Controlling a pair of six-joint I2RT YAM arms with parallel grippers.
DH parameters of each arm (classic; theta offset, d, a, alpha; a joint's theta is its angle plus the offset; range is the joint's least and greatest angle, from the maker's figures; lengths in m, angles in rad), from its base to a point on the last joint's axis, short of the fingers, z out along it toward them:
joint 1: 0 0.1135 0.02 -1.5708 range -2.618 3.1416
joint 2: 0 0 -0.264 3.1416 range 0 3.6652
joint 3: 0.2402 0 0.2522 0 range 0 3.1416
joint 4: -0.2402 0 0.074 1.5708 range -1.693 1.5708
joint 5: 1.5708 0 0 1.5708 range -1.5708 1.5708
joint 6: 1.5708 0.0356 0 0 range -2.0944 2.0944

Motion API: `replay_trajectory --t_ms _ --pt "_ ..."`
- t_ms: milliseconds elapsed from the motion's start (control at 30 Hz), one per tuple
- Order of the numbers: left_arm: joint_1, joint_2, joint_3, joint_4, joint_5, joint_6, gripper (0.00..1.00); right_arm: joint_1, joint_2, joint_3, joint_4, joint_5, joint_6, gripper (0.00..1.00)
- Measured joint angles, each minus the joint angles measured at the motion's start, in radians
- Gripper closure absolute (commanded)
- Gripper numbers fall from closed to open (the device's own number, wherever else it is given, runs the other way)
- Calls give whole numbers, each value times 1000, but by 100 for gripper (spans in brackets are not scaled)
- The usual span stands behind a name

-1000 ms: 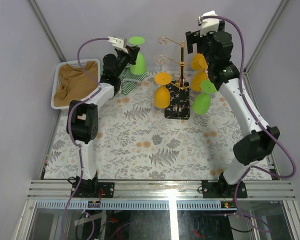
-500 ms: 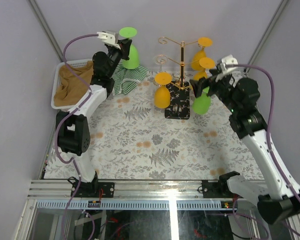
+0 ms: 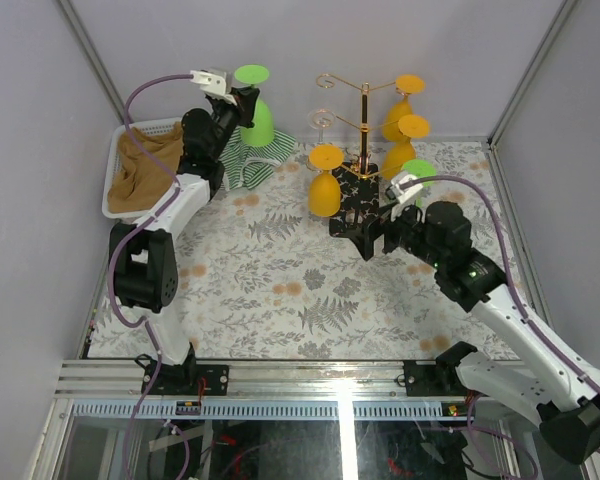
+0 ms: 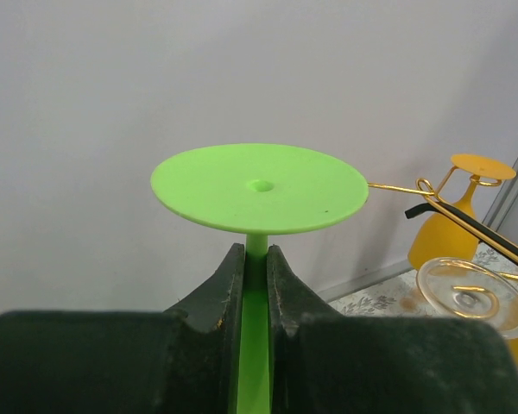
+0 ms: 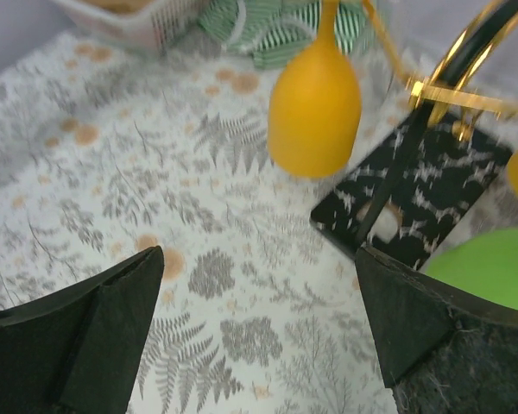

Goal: Place the wine glass upside down on the wine glass rack
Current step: Move the wine rack to the center of the board.

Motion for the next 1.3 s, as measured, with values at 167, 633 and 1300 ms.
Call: replay_trajectory --t_ms 167,633,1300 --pt "1 -9 -15 0 0 -2 100 21 13 -122 8 71 1 0" --pt "1 -29 -19 -45 -1 1 100 47 106 -287 242 199 -48 0" --pt "2 -29 -19 -55 -2 27 100 116 382 -399 689 469 -164 0"
